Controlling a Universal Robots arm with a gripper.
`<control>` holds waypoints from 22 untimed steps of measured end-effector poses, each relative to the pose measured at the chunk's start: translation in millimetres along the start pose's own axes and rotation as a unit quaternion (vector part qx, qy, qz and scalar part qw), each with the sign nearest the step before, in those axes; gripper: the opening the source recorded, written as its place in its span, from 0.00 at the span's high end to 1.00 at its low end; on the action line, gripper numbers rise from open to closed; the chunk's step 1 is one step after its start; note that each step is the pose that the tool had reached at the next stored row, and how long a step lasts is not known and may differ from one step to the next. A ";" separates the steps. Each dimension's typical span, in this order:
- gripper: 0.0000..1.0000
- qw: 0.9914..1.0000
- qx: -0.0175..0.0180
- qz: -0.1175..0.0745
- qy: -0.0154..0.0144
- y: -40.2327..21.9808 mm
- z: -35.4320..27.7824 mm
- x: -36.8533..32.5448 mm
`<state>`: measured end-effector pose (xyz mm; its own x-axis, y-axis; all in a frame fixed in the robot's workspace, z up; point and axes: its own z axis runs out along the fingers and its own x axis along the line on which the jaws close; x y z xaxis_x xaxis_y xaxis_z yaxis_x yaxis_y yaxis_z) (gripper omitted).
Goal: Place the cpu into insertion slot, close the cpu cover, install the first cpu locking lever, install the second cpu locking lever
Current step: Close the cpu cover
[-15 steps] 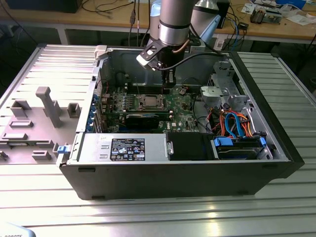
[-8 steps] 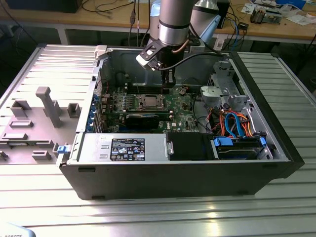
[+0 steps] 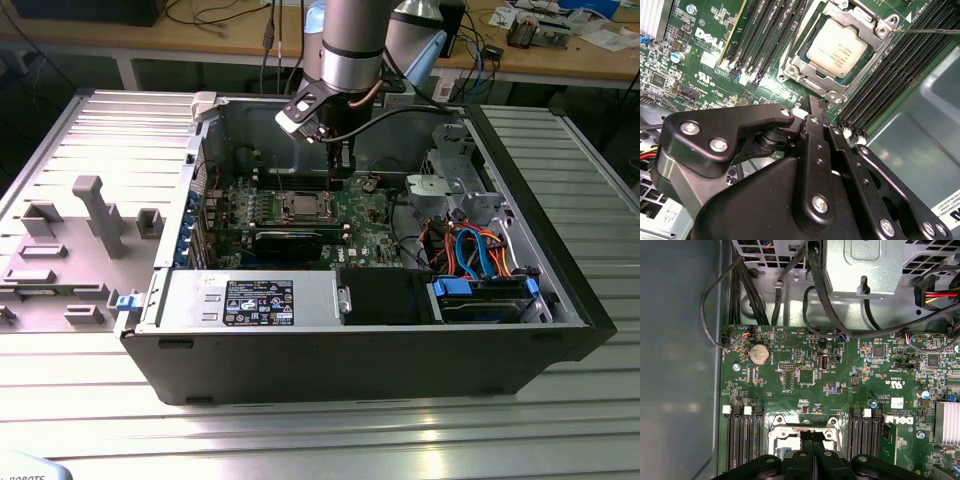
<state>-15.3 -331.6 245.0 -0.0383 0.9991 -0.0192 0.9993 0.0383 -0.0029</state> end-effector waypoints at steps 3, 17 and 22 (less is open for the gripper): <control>0.89 1.000 0.000 0.000 0.000 -7.6 1.6 0.3; 0.89 1.000 0.000 -0.006 0.001 -70.5 32.8 3.4; 0.89 1.000 0.000 -0.006 0.001 -70.6 36.5 3.4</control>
<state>-86.1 -331.6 208.6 -0.0510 0.9985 -0.0177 0.9987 0.0510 -0.0030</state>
